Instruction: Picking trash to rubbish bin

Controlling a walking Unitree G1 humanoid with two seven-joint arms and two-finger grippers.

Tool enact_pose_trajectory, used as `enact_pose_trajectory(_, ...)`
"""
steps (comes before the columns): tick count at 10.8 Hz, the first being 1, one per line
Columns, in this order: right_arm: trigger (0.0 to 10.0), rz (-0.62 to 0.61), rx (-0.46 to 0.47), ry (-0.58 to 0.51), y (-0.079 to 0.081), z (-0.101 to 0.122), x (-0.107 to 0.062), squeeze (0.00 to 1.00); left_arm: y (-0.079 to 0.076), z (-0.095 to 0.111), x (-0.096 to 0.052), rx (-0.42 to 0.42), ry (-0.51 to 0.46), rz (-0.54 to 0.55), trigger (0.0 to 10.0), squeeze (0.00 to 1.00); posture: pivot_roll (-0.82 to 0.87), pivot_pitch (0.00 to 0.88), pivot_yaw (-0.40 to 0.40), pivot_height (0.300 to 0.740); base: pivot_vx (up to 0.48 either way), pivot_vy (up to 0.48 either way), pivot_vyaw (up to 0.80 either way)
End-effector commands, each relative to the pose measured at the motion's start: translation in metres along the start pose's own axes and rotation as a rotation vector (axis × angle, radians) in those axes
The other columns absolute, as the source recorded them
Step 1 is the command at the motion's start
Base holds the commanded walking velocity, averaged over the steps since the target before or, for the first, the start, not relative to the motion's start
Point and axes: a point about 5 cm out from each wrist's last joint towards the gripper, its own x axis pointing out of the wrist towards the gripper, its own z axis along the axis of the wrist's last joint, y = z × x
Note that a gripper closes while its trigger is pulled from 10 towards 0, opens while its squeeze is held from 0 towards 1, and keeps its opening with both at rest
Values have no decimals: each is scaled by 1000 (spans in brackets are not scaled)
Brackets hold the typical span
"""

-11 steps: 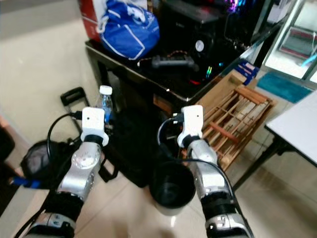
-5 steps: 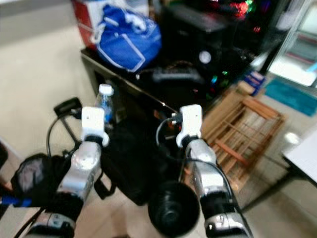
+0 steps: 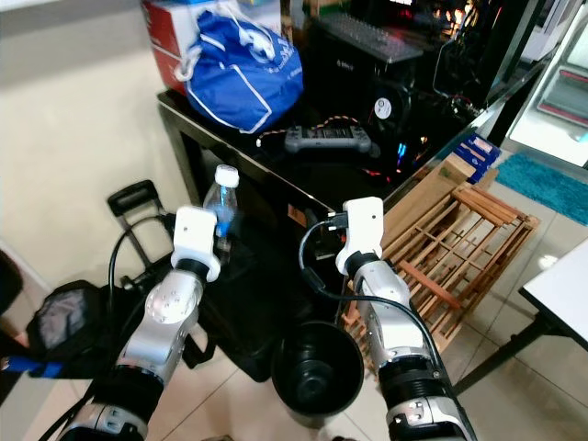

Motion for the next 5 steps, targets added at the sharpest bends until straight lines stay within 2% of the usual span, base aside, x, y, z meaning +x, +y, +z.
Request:
enact_pose_trajectory(1,10000,-16,-2,17,-5,-5,-2,0,0,1,0,-1,-4,-12,10000,0,39,49,20,740,0,0,0)
enact_pose_trajectory(4,10000,-21,-6,36,-6,-9,-3,0,1,-2,-2,-5,6,-21,10000,0,38,45,23,740,0,0,0)
enact_pose_trajectory(5,10000,-27,-19,80,-9,-18,-5,0,0,-8,-4,-5,29,-39,10000,0,36,41,24,740,0,0,0)
